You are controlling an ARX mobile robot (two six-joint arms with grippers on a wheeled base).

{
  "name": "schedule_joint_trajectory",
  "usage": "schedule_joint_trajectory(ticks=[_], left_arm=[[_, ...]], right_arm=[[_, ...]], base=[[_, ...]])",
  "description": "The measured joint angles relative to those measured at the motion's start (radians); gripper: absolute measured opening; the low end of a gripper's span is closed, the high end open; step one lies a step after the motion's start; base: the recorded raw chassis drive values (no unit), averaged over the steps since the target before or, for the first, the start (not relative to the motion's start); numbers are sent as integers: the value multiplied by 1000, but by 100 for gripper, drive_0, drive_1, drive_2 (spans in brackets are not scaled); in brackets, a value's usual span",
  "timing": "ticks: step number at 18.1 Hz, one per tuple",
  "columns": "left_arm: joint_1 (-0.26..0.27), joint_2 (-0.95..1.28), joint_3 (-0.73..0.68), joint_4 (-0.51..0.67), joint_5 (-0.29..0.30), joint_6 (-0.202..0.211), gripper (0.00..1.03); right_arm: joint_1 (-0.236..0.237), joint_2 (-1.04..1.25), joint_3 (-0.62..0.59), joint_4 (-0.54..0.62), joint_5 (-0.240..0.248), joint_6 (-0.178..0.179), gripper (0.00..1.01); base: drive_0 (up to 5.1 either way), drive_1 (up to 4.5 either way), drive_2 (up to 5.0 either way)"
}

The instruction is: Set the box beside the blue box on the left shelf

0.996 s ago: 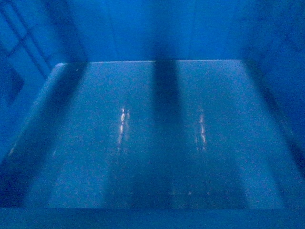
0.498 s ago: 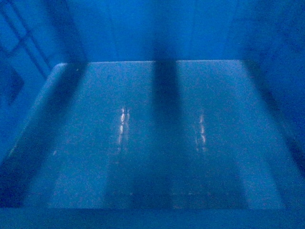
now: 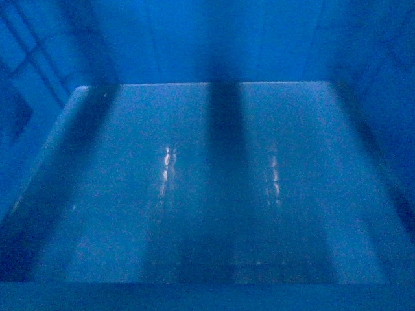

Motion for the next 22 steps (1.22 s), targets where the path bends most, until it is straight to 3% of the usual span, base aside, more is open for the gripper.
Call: schedule_joint_trajectory(ticks=[19, 20, 21, 22], left_arm=[[0, 0, 0, 7, -3, 1, 17], [-53, -29, -138, 306, -136, 81, 17], [-55, -31, -148, 412, -188, 134, 17], [-50, -50, -144, 400, -200, 158, 18]], right_arm=[[0, 0, 0, 0, 0, 0, 33], [-6, 0, -1, 30, 13, -19, 33], [35, -8, -17, 140, 113, -32, 33], [48, -11, -18, 134, 149, -23, 33]], base=[[0, 0, 0], [0, 0, 0], [0, 0, 0], [0, 0, 0]])
